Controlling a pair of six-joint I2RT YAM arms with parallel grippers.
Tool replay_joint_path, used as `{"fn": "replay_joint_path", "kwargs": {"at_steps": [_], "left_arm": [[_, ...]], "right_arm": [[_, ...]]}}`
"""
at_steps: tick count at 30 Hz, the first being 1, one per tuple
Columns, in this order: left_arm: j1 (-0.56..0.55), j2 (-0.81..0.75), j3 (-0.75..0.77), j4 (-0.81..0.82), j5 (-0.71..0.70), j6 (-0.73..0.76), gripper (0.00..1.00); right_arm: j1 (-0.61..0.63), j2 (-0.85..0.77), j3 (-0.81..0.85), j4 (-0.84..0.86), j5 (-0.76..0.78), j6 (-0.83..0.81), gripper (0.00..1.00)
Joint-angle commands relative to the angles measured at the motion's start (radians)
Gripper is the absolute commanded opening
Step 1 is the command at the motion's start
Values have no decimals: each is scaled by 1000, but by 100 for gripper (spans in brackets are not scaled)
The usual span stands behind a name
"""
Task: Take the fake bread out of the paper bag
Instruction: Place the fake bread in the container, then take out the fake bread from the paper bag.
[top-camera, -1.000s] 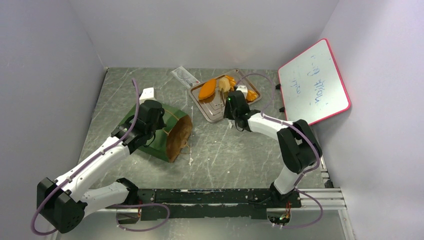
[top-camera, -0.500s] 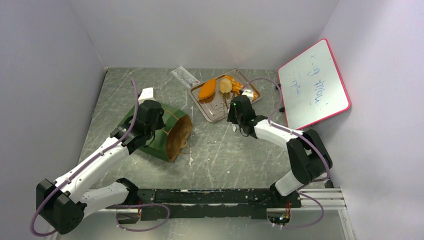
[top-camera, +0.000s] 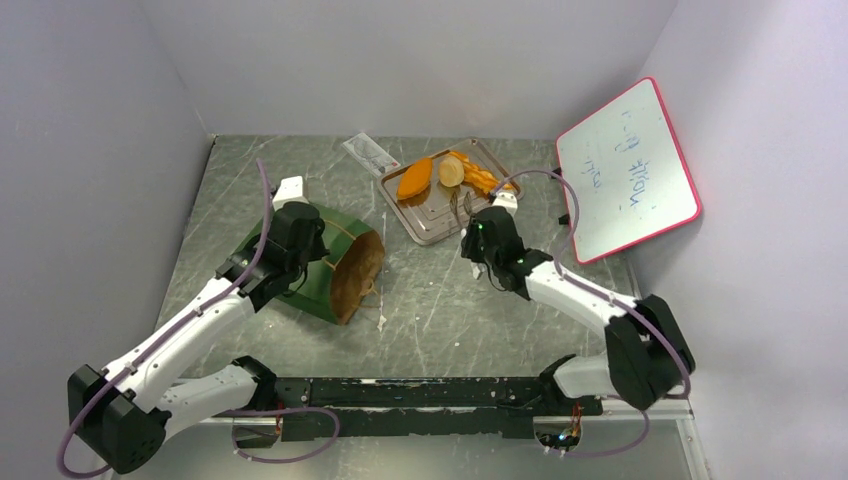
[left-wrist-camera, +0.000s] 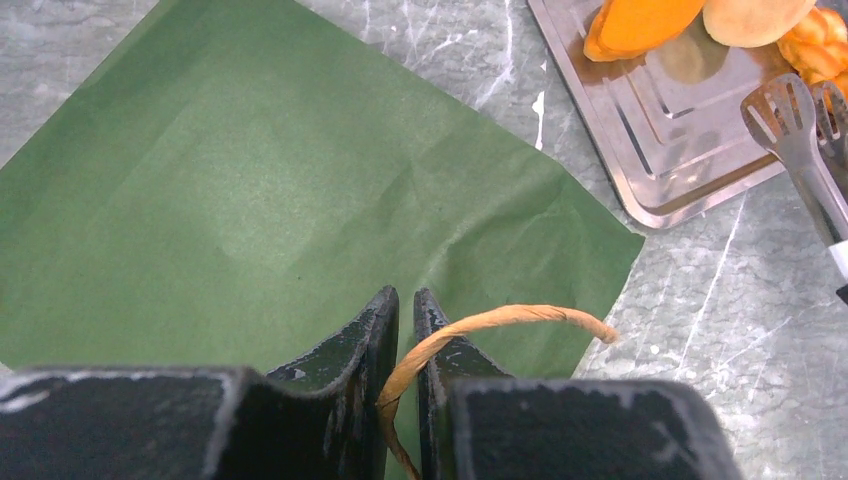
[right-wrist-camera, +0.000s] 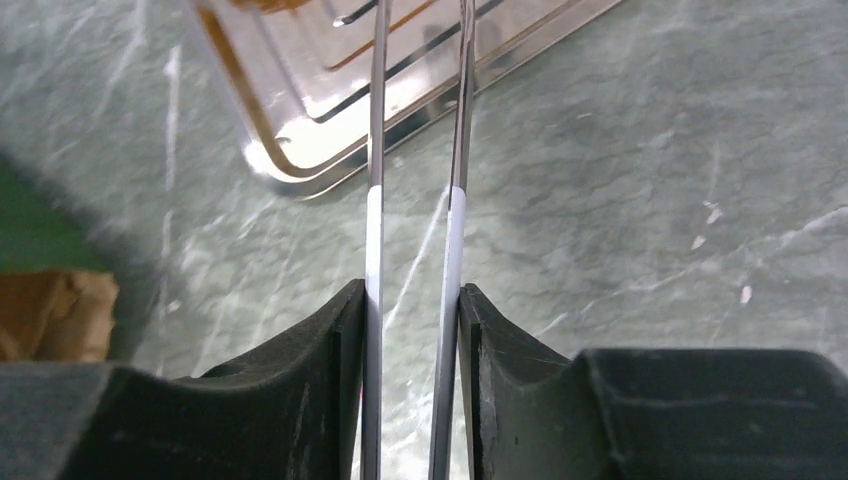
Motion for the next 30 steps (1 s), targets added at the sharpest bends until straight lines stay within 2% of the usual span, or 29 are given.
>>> {"fn": "replay_joint_path", "kwargs": {"at_steps": [1,8,15,21,30], "left_arm": [[9,-43,33,-37,-14,-7,7],[9,-95,20,-95,-29,-2,7],[9,-107,8,-123,-18,-22,7],[9,-74,37,-144,-30,-32,7],[9,-57,58,-145,-36,-34,7]], "right_arm": [[103,-130,-14,-38,47,10,33],[401,-298,-31,-159,180,98,30],[621,-391,-32,-203,244,173,27],[788,-388,-1,-221,287,213,27],[947,-308,22,-184,302,274,26]]}}
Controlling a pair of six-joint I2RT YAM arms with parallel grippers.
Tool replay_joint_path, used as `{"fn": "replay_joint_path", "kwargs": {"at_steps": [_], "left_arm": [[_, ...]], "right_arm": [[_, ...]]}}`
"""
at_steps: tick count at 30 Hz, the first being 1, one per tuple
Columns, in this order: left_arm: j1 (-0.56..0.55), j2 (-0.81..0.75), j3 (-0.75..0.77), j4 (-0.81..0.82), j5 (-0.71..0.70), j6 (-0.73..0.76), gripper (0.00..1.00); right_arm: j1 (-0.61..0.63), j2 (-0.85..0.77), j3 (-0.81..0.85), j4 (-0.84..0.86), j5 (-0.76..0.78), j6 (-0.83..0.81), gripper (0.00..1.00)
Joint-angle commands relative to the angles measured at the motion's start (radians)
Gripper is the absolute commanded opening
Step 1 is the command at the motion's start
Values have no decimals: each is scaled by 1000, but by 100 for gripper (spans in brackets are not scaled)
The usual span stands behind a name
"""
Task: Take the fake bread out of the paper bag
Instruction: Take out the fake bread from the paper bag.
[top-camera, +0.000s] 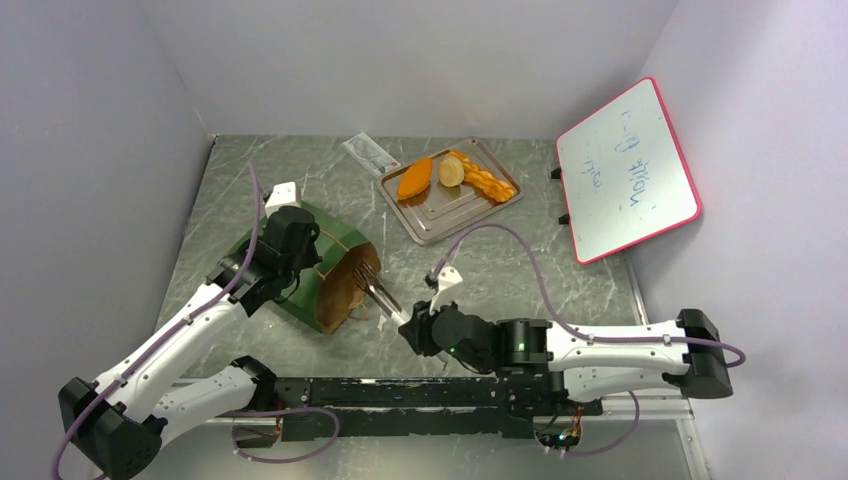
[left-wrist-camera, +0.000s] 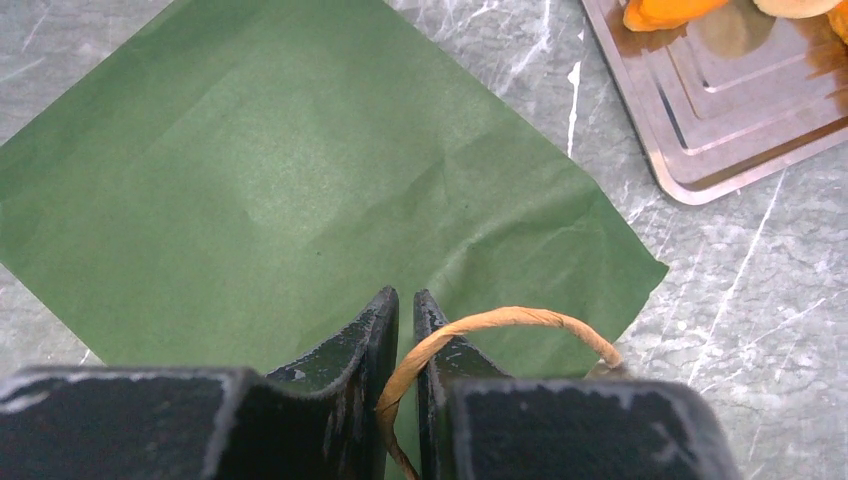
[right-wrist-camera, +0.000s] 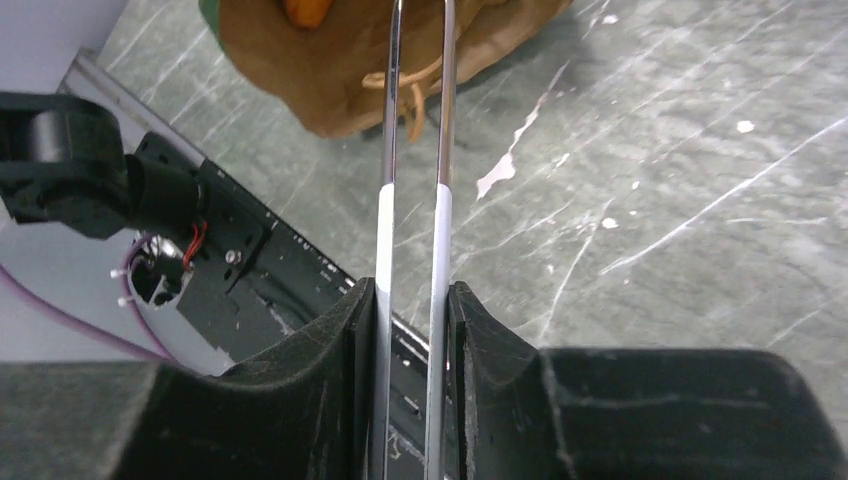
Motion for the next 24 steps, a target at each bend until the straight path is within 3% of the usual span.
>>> {"fn": "replay_joint_path", "kwargs": {"at_steps": [1,9,24], "left_arm": [[9,-3,46,-3,-20,-5,7],[9,-17,51,0,-9,11,7],[9,-46,37,21,18,29,7]], "right_arm": [[54,56,47,58,36,44,26],[47,220,91,205,-7,21,27],[-314,509,135,537,-483,99,33]]}}
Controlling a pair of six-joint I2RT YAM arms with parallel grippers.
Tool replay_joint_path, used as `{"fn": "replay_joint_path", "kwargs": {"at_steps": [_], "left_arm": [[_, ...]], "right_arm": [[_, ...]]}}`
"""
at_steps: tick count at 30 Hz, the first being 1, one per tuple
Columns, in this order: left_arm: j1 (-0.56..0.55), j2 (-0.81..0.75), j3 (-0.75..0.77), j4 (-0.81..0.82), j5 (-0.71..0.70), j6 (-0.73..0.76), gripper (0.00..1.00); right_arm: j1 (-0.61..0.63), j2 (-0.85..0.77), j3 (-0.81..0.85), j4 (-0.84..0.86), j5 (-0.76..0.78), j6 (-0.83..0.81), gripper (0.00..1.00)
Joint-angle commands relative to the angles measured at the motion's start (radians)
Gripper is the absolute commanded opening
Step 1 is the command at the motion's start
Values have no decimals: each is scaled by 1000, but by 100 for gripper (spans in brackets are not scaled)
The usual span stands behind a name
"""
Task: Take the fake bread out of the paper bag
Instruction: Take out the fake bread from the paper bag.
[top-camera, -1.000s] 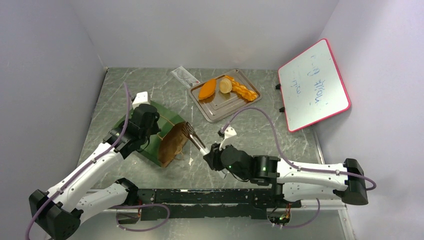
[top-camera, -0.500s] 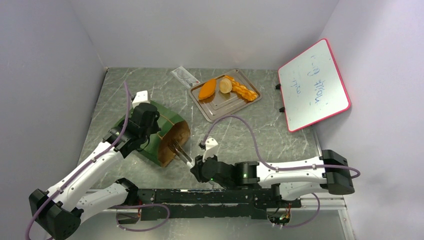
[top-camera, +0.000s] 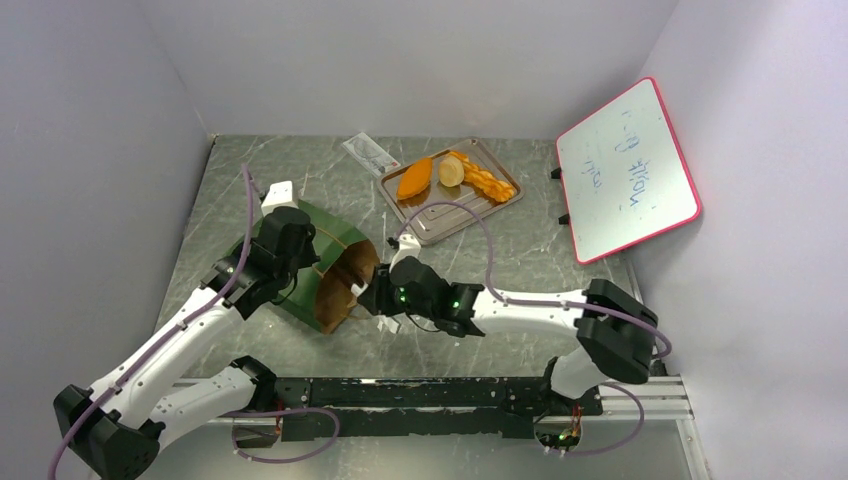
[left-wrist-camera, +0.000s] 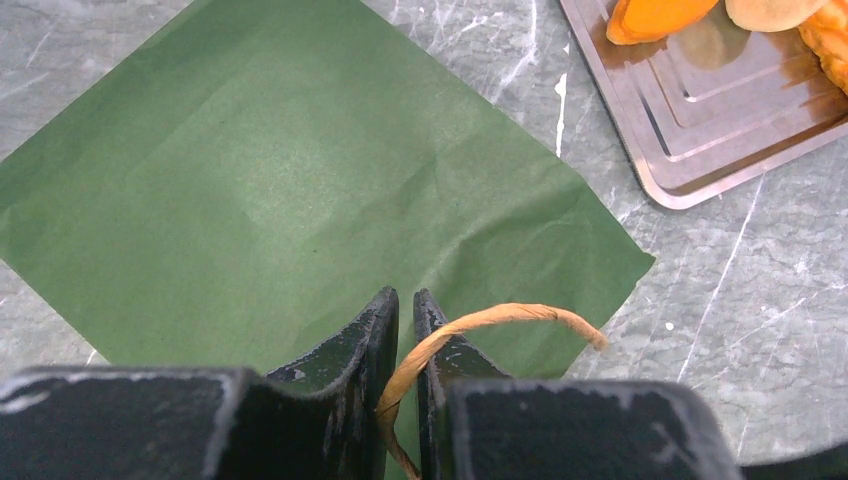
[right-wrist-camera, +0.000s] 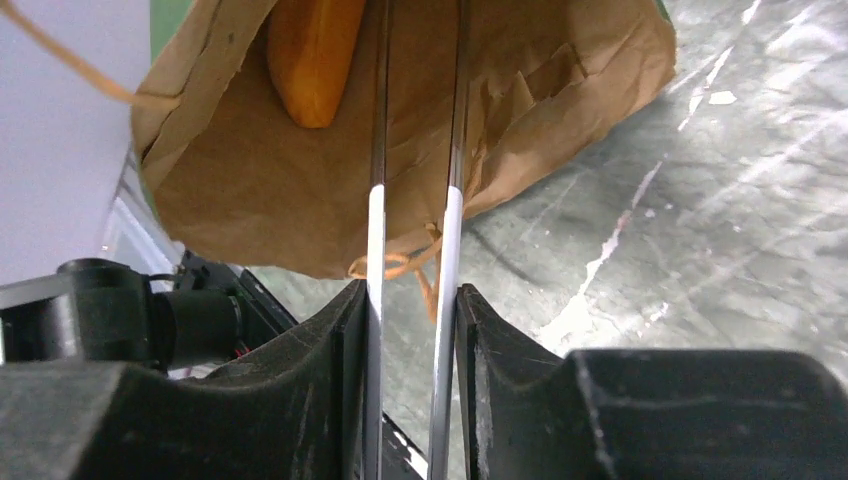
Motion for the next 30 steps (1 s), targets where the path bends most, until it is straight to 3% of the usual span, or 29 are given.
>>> {"fn": "replay_joint_path", "kwargs": {"at_steps": [1,8,30], "left_arm": [[9,-22,24,23,18,21,7],[10,-24,9,41,33,21,7],[9,-6,27,47,56,20,7]], "right_arm": [[-67,64,0,197,-196,77,34],[-156,159,-65,421,-339,179,39],[-262,367,-73,682,-463,258,40]]}}
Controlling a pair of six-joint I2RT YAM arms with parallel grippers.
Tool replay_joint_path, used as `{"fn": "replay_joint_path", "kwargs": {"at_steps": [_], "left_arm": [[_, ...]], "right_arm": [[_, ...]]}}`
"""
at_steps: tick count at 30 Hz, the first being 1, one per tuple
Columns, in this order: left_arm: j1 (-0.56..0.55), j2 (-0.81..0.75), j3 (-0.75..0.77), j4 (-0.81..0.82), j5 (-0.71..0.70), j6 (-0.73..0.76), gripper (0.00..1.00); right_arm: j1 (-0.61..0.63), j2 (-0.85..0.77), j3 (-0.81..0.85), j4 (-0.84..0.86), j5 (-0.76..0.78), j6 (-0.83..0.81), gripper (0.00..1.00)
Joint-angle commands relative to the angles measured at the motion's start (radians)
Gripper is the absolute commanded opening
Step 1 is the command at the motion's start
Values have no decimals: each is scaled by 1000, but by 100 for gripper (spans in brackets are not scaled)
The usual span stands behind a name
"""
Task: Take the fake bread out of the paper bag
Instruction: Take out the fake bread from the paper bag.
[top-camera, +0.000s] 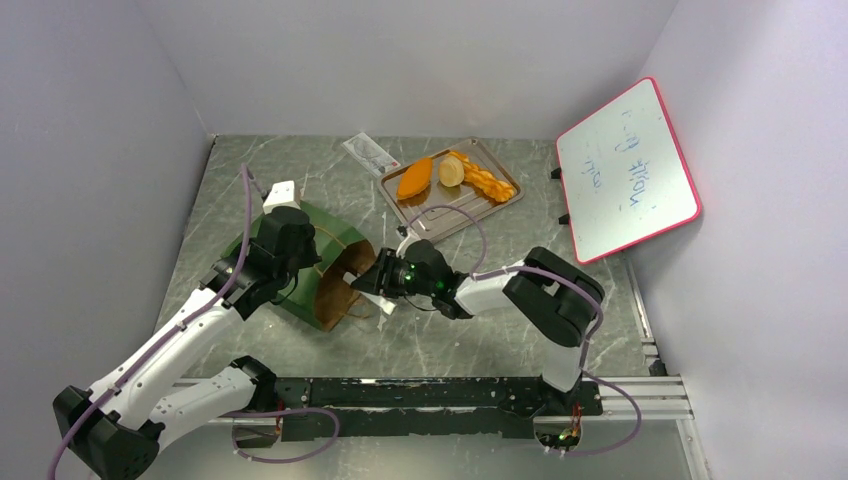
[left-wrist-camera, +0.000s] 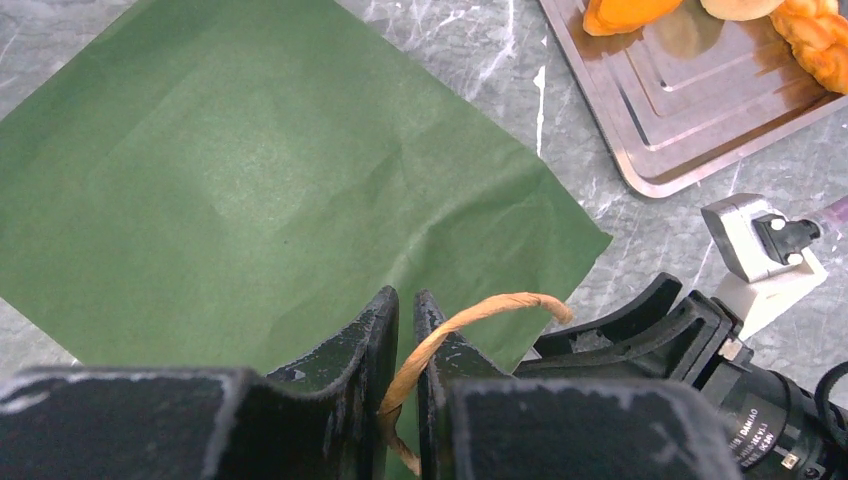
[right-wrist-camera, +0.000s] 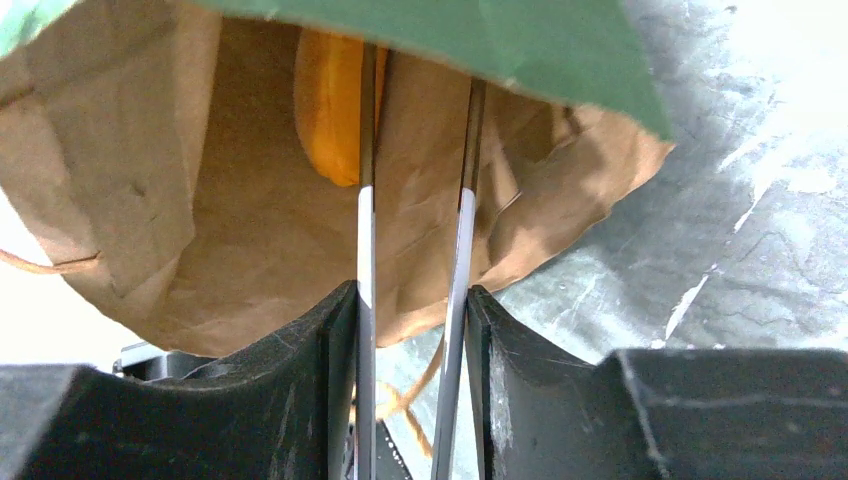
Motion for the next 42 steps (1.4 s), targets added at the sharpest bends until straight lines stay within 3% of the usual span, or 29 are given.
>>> {"fn": "replay_joint_path", "kwargs": {"at_steps": [1,11,17,19,23,25,30,42], "left_arm": [[9,3,28,34,15,8,7],[9,10,28,39,32,6,7],[10,19,32,34,41,6,7],[9,18,29,36,39,5,7],[10,17,25,40,36,3,7],[9,17,22,40,32,1,7],[9,17,19,40,16,-9,7],[10,82,33,84,-72,-53,7]], "right_arm": [[-14,31,-12,133,-37,24,40],[-44,153,2,363,-135,61,40],[-52,198,44,396,-161,62,40],[-55,212,51,407,-167,62,37],[-58,225,44,430,-168,69,22],[-58,217,35,427,-162,66,13],[-58,160,15,371,-134,36,2],[-38,-138,-155,95,-38,-48,0]]}}
